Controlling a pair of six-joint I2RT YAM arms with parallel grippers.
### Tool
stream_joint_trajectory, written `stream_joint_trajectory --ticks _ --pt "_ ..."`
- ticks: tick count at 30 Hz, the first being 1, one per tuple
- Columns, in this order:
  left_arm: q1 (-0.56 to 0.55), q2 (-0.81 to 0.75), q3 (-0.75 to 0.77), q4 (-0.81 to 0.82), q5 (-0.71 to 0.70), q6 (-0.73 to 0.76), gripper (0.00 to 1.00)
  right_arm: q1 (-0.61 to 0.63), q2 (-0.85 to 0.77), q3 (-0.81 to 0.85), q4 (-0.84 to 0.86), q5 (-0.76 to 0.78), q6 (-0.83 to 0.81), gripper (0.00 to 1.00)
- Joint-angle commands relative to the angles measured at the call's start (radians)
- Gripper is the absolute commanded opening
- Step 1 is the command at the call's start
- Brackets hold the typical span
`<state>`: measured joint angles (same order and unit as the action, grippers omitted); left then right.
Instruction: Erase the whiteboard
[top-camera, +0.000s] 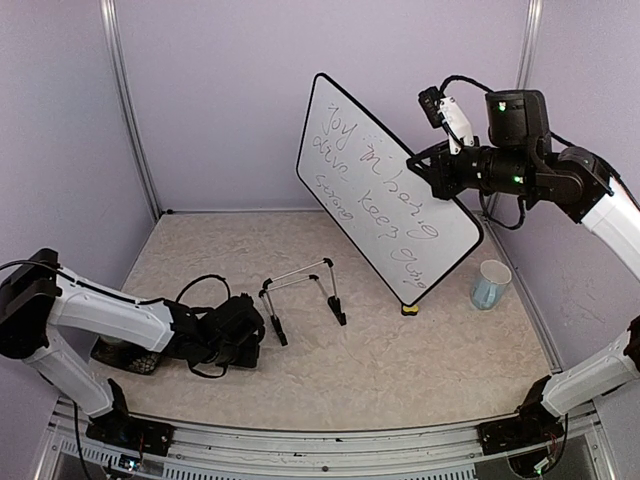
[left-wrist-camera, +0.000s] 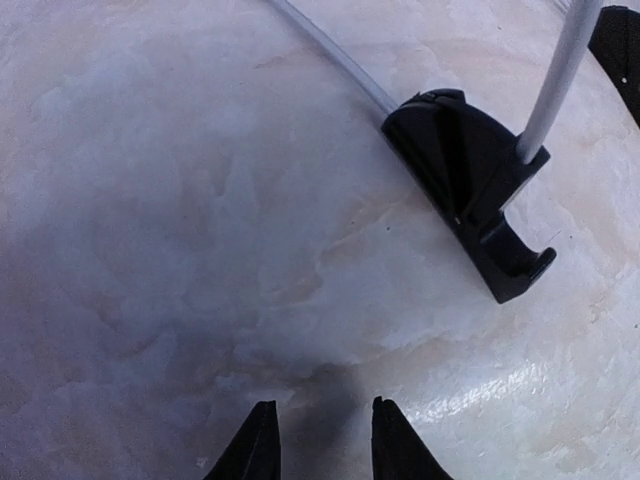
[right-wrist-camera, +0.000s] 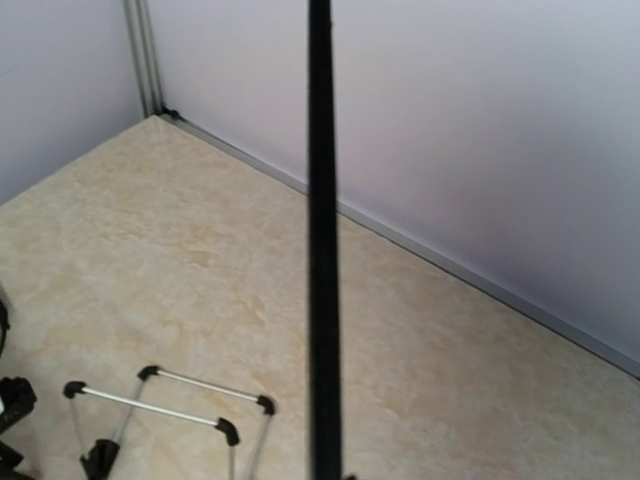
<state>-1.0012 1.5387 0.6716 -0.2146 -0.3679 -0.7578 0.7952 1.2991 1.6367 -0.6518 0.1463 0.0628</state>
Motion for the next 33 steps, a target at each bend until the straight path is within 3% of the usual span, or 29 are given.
stream_joint_trajectory --ticks 1,9,15,17,20,23,28,33 --pt "0.029 -0.129 -0.048 -0.038 -0.062 -0.017 0.32 -0.004 -0.062 0.029 0.276 -0.089 -0.021 0.0" --pt "0.095 -0.429 -0.077 -0.146 -0.119 -0.06 0.33 -0.004 -0.09 0.004 0.341 -0.358 -0.166 0.0" --pt "0.148 -0.693 -0.055 -0.197 -0.147 -0.009 0.51 -0.005 -0.06 0.034 0.316 -0.491 -0.257 0.0" --pt "0.17 -0.759 -0.043 -0.212 -0.144 0.01 0.6 -0.004 -0.049 0.043 0.323 -0.485 -0.253 0.0" --pt "0.198 -0.8 -0.031 -0.192 -0.112 0.057 0.65 -0.005 -0.06 0.028 0.377 -0.339 -0.211 0.0" --pt "0.216 -0.737 0.022 -0.177 -0.104 0.092 0.65 -0.005 -0.086 0.007 0.422 -0.117 -0.167 0.0" --pt "0.219 -0.487 0.218 -0.179 -0.167 0.167 0.66 -0.005 -0.162 -0.057 0.473 0.178 -0.133 0.0" --pt "0.186 -0.211 0.471 -0.162 -0.252 0.318 0.68 -0.005 -0.256 -0.145 0.469 0.306 -0.108 0.0"
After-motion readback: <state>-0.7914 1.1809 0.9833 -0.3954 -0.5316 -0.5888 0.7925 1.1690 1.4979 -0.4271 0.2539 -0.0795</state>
